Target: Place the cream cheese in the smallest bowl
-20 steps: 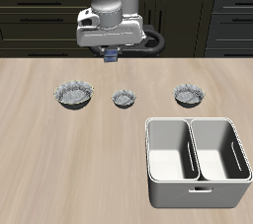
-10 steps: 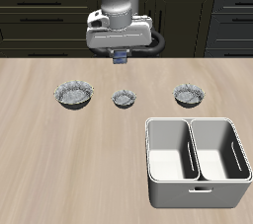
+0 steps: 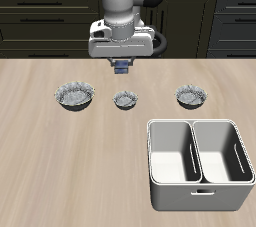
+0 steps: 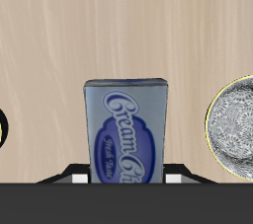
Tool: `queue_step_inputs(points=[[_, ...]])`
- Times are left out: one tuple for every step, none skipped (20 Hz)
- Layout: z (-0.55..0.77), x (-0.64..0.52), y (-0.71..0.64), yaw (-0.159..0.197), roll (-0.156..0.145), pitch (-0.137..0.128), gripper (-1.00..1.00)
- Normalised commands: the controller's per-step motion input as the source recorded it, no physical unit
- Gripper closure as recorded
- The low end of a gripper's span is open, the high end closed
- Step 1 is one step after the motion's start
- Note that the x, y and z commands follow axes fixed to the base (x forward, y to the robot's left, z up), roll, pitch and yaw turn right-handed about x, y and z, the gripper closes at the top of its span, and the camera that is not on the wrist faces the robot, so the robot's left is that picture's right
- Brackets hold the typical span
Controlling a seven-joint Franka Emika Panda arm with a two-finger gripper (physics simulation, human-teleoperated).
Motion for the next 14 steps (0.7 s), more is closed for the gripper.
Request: queue_step_inputs(points=[[-0.35,0.11,-0.04,-0.023,-0.008,0.073,1.0],[-0.28,0.06,0.2,0.024,-0.018,-0.014,1.0],[-0.33,0.14,-0.01,-0.006,-0.01,0.064,1.0],[-0.27,0.07,-0.01,-0.038,-0.046,0.028,1.0],[-0.27,0.1,0.04,0.042,0.048,0.022,1.0],[-0.19,0.0,0.01,-0.003,-0.001,0.051,1.0],[-0.38,0.08,-0.04,0.015,-0.047,0.025,1.0],[-0.56,0.17,-0.07,-0.022,-0.011,0.135,1.0],[-0.23,0.04,0.0,0.019,-0.003,0.035,1.0],[-0.19,0.02,-0.07,-0.015,-0.002,0.022,1.0],[-0.12,-0.02,-0.06,-0.025,-0.042,0.02,1.0],[-0.23,-0.04,0.02,0.019,0.026,0.015,1.0],[-0.18,-0.01,-0.06,0.01,-0.013,0.036,1.0],[-0.17,0.0,-0.04,-0.023,-0.037,0.057,1.0]])
